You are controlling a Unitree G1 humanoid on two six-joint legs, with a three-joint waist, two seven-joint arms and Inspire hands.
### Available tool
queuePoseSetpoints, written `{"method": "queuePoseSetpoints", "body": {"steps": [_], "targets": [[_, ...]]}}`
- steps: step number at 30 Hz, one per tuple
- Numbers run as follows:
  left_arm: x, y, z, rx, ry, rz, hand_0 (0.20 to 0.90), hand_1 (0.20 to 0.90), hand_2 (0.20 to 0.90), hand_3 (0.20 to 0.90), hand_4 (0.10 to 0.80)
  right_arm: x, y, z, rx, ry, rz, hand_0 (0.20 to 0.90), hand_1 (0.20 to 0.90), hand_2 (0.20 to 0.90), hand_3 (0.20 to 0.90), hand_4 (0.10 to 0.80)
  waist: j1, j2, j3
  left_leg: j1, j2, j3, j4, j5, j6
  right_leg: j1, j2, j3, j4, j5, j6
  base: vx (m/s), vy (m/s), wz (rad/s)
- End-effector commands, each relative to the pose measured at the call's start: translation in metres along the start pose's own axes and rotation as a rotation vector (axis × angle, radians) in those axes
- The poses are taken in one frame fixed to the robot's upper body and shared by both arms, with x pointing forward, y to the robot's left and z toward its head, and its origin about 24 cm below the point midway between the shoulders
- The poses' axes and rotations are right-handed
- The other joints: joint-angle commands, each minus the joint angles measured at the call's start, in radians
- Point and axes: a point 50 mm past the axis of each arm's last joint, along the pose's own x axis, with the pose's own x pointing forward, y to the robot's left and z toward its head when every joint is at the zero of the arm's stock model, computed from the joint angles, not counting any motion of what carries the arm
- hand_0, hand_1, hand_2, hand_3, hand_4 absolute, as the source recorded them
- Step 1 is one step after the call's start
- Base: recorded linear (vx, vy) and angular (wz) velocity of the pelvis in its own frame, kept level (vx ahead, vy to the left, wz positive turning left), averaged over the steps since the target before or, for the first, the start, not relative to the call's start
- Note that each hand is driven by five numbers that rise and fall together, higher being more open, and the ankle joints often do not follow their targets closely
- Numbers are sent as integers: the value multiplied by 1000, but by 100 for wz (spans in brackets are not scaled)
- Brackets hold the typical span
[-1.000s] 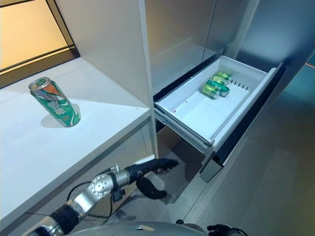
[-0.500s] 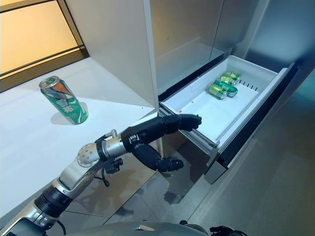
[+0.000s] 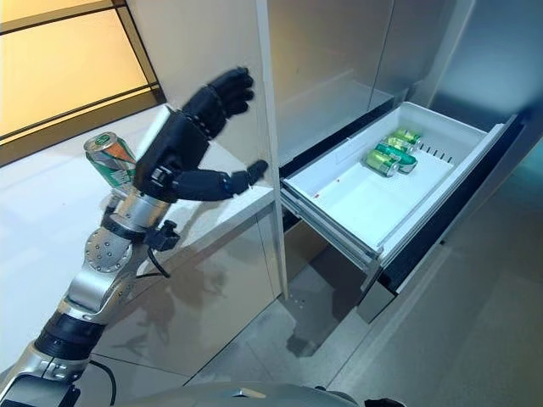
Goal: Put drinks into fridge and close the fridge
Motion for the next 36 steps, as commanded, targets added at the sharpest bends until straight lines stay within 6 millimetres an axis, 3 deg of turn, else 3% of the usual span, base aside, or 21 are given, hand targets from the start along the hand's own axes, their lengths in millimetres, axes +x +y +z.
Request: {"method": "queuePoseSetpoints", "body": {"steps": [1,5,14,21,31,36], "targets": [[33,30,54,168,-341,196,900,900,900,900,800,3,24,11,46,-44,75,900,900,900,900,800,13,-13,-38,-31,-43,-63,3,-103,18,-13,-6,6,16,-41,62,37,-1,3],[26,54,51,371,-310,386,900,900,900,900,800,3,23,10,50,-38,72,900,900,900,900,800,17,-11,-42,-31,-42,-63,3,-103,14,-13,-6,6,15,-44,61,0,0,0],[8,89,31,634,-143,597,900,900,900,900,800,2,22,11,60,-35,75,900,900,900,900,800,21,-10,-46,-30,-41,-66,3,-102,11,-10,-5,4,15,-47,58,0,0,0],[-6,101,7,577,54,645,900,900,900,900,800,2,18,13,61,-32,72,900,900,900,900,800,23,-5,-45,-26,-39,-68,3,-100,10,-7,-4,5,16,-49,58,0,0,0],[-17,103,-20,270,249,656,900,900,900,900,800,2,15,15,64,-31,70,900,900,900,900,800,25,-1,-43,-25,-38,-72,3,-97,8,-5,-3,3,15,-49,59,0,0,0],[-24,106,-31,227,323,691,900,900,900,900,800,2,13,16,64,-29,70,900,900,900,900,800,26,-1,-43,-25,-38,-72,3,-95,7,-5,-4,0,16,-49,60,0,0,0]]}}
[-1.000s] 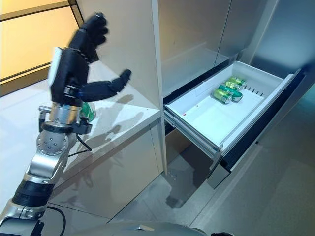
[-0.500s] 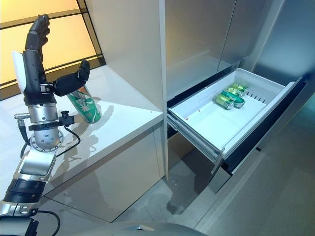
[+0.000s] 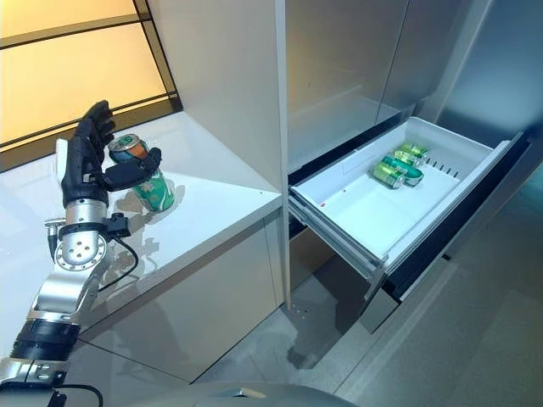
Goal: Put drinks into fridge and close the fridge
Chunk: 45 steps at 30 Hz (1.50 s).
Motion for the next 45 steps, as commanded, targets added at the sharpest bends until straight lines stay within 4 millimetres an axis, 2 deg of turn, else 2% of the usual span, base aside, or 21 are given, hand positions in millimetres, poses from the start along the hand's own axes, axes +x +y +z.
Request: {"method": "queuePoseSetpoints", "body": {"steps": [1,11,18,34,45], "targets": [[28,18,47,-75,-201,84,900,900,900,900,800,1,11,28,28,-73,61,900,900,900,900,800,-6,2,4,-21,-38,-67,6,-99,8,-2,-4,-1,17,-49,60,0,0,0],[27,12,37,-132,-111,52,900,900,900,900,800,1,10,31,28,-76,64,900,900,900,900,800,-4,1,6,-21,-39,-70,6,-98,7,-1,-5,-4,15,-48,61,0,0,0],[28,9,32,-246,-73,55,900,900,900,900,800,1,10,32,21,-75,67,900,900,900,900,800,-10,1,5,-20,-39,-66,6,-97,7,-2,-5,-2,15,-46,62,0,0,0],[31,17,47,-386,-185,142,900,900,900,900,800,1,10,31,10,-72,73,900,900,900,900,800,-19,-2,3,-13,-40,-63,6,-101,7,0,-5,5,15,-46,61,0,0,0],[30,20,53,-399,-225,161,900,900,900,900,800,1,10,30,5,-70,76,900,900,900,900,800,-20,-3,3,-9,-40,-64,6,-105,7,4,-5,8,15,-48,60,0,0,0]]}}
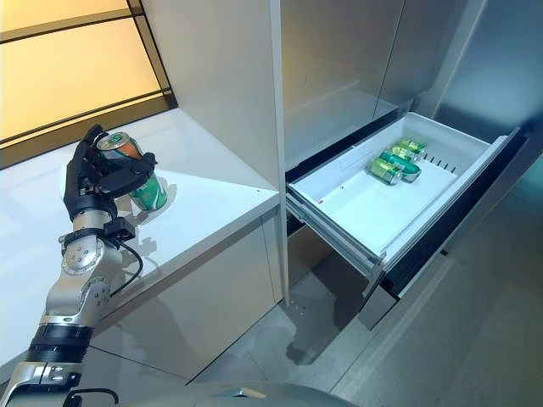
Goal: Put drinks into fridge and close the fridge
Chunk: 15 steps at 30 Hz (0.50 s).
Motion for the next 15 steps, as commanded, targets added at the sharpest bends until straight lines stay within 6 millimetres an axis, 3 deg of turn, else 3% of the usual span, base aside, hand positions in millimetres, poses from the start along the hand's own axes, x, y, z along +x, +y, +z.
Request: {"method": "queuePoseSetpoints", "body": {"steps": [1,2,3,5,6,15], "targets": [[27,-5,73,-113,-350,9,900,900,900,900,800,1,11,24,5,-63,66,900,900,900,900,800,-11,-2,-17,-13,-40,-66,6,-105,7,3,-5,5,15,-48,60,0,0,0],[27,-5,73,-115,-345,9,900,900,900,900,800,1,11,23,5,-63,66,900,900,900,900,800,-11,-2,-17,-13,-40,-66,6,-105,7,3,-5,5,15,-47,60,0,0,0],[27,-5,72,-118,-341,5,834,834,834,823,723,1,10,23,5,-63,65,900,900,900,900,800,-11,-2,-17,-13,-40,-67,6,-104,7,3,-5,5,15,-47,61,0,0,0],[27,-6,70,-127,-332,-9,352,352,352,260,160,1,10,23,4,-62,66,900,900,900,900,800,-12,-2,-17,-13,-40,-67,6,-105,7,2,-6,5,15,-47,61,0,0,0],[27,-6,69,-127,-329,-15,300,300,300,200,100,1,10,23,3,-62,66,900,900,900,900,800,-12,-2,-17,-13,-40,-66,6,-105,7,2,-5,5,16,-47,61,0,0,0],[26,-11,69,-134,-321,-35,300,300,300,200,100,1,10,23,1,-58,66,900,900,900,900,800,-13,-2,-16,-12,-40,-66,6,-104,8,3,-5,6,15,-46,61,0,0,0]]}}
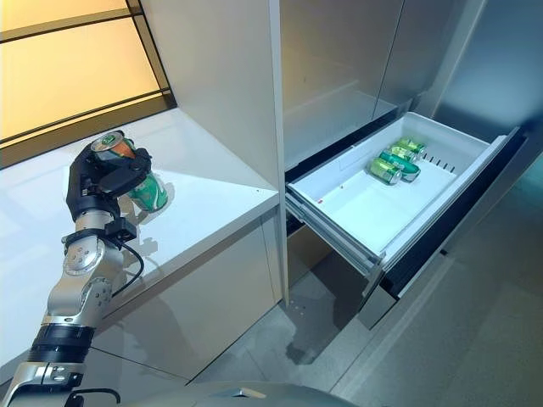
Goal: Put drinks into fridge and close the fridge
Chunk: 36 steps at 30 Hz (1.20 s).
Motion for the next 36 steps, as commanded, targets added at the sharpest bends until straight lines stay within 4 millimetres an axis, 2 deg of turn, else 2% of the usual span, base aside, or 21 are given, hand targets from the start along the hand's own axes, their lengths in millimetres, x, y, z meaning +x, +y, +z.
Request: {"method": "queuePoseSetpoints", "body": {"steps": [1,14,20,24,26,31,36], "targets": [[27,-10,71,-106,-335,-20,300,300,300,200,100,1,9,22,0,-55,63,900,900,900,900,800,-11,0,-18,-12,-40,-66,6,-103,8,3,-5,6,15,-46,61,0,0,0],[23,-12,80,-138,-401,-41,300,300,300,200,100,1,7,23,-55,-57,52,900,900,900,900,800,-10,-1,-16,-10,-38,-69,6,-104,7,5,-6,3,16,-47,61,0,0,0],[20,-17,87,-160,-429,-80,300,300,300,200,100,-1,5,37,-177,-118,42,900,900,900,900,800,-6,-2,-16,-12,-38,-73,6,-102,5,5,-7,1,16,-47,60,0,0,0],[19,-28,88,-221,-409,-159,300,300,300,200,100,-6,11,65,-360,-233,65,900,900,900,900,800,0,-3,-16,-12,-38,-77,6,-100,3,8,-9,-5,15,-47,60,0,0,0],[16,-34,90,-240,-416,-204,300,300,300,200,100,-12,18,86,-485,-325,84,900,900,900,900,800,4,-4,-16,-13,-39,-81,6,-98,2,8,-10,-8,14,-46,59,0,0,0],[8,-49,96,-241,-468,-306,300,300,300,200,100,-33,35,134,-608,-523,102,900,900,900,900,800,12,-6,-16,-16,-40,-89,6,-94,2,9,-14,-15,14,-45,58,0,0,0],[1,-60,102,-236,-515,-384,300,300,300,200,100,-58,48,168,-665,-715,128,900,900,900,900,800,15,-8,-16,-17,-42,-93,6,-92,2,9,-15,-18,14,-43,58,0,0,0]]}}
